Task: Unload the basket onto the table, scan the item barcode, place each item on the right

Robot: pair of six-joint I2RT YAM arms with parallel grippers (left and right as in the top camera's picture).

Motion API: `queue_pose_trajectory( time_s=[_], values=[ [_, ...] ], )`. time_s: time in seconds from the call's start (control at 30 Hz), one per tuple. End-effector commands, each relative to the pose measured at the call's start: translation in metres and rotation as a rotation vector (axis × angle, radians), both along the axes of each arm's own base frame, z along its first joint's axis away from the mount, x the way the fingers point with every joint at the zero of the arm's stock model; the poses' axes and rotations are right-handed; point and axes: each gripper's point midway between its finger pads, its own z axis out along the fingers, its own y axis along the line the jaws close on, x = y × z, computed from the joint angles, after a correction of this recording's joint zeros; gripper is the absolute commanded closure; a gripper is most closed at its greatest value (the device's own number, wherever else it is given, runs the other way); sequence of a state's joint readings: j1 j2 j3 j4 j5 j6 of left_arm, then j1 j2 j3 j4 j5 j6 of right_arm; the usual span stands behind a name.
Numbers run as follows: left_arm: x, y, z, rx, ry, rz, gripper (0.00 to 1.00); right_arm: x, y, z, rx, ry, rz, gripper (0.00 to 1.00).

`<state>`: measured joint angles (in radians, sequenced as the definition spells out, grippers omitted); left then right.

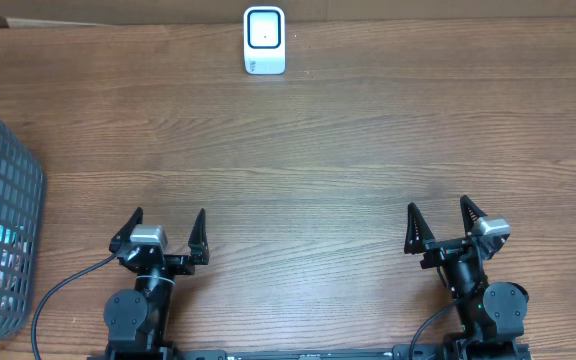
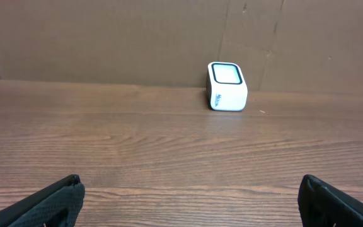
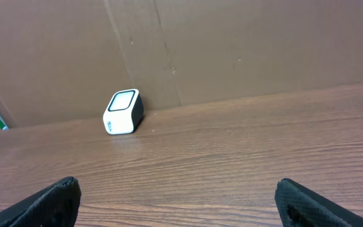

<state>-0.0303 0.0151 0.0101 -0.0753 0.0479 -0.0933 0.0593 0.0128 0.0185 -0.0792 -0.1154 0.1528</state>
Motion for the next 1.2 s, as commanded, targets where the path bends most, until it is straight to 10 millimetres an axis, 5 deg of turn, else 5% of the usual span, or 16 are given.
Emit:
queue_pose_trajectory(
  time_s=[0.0,0.87,1.0,1.17],
  values=[
    [0.000,0.003,-0.001,0.019,-0.005,0.014,0.00,0.001,-0.003,-0.002,-0.004,-0.004,-0.014,0.00],
    [0.000,0.003,-0.001,0.019,-0.005,0.014,0.00,0.001,-0.003,-0.002,-0.004,-0.005,-0.014,0.00],
    [0.000,-0.001,0.019,-0.008,-0.082,-0.010,0.00,0.001,-0.003,-0.002,-0.004,-0.005,-0.014,0.00],
    [0.000,-0.005,0.016,-0.028,-0.068,-0.034,0.01,0.001,-0.003,-0.002,-0.004,-0.005,-0.014,0.00]
  ],
)
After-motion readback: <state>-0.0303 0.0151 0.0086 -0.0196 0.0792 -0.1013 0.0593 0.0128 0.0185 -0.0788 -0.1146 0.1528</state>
